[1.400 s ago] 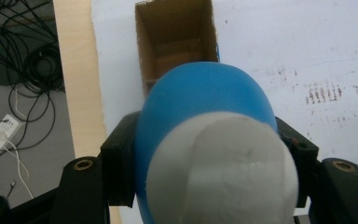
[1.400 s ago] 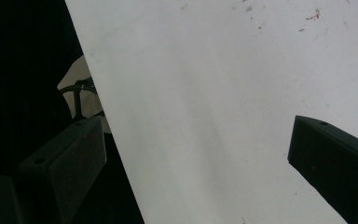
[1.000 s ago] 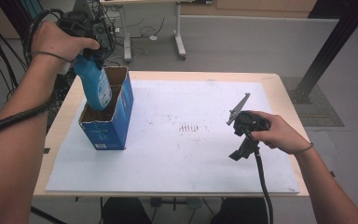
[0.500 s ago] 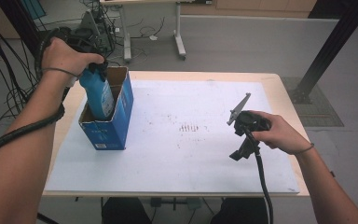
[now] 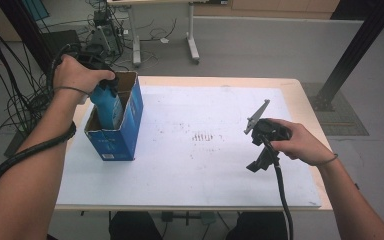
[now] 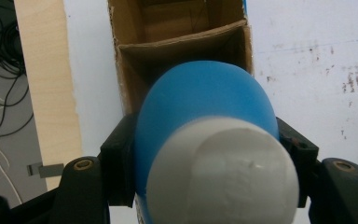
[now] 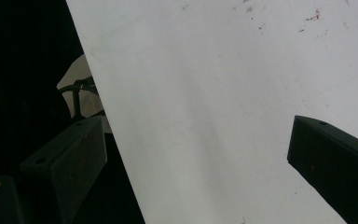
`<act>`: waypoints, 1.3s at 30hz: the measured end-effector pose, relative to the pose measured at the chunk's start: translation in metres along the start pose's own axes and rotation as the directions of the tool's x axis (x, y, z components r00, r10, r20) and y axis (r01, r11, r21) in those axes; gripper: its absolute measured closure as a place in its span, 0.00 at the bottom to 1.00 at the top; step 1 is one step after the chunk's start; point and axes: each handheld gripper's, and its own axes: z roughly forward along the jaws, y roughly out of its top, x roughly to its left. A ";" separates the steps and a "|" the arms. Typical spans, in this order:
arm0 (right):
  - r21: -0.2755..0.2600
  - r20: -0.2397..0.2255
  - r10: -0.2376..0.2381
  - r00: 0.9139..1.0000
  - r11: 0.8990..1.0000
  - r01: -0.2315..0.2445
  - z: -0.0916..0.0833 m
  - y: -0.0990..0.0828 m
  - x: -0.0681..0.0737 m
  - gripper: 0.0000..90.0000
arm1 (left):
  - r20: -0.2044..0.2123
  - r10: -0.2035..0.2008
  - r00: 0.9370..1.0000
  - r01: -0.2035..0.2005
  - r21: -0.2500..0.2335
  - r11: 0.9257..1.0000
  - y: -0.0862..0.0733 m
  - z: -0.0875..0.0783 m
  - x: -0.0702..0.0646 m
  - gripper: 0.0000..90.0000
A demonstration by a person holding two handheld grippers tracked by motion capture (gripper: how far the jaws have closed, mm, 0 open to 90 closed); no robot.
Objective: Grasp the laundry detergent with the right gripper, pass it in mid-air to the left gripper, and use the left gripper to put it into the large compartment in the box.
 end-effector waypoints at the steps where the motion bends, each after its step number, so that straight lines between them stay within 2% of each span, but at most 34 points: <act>1: -0.002 0.000 0.003 1.000 1.000 -0.003 0.000 0.000 0.000 0.05 | 0.002 -0.001 1.000 0.001 -0.002 1.000 -0.001 0.003 0.000 0.42; 25: 0.001 0.000 0.006 1.000 1.000 -0.006 -0.001 -0.001 0.000 0.05 | 0.001 -0.017 1.000 0.017 0.027 0.999 -0.007 0.046 -0.002 0.42; 39: 0.006 0.003 0.003 1.000 1.000 -0.003 0.000 -0.001 0.001 0.05 | 0.002 -0.021 1.000 0.021 0.046 0.999 -0.011 0.064 0.001 0.42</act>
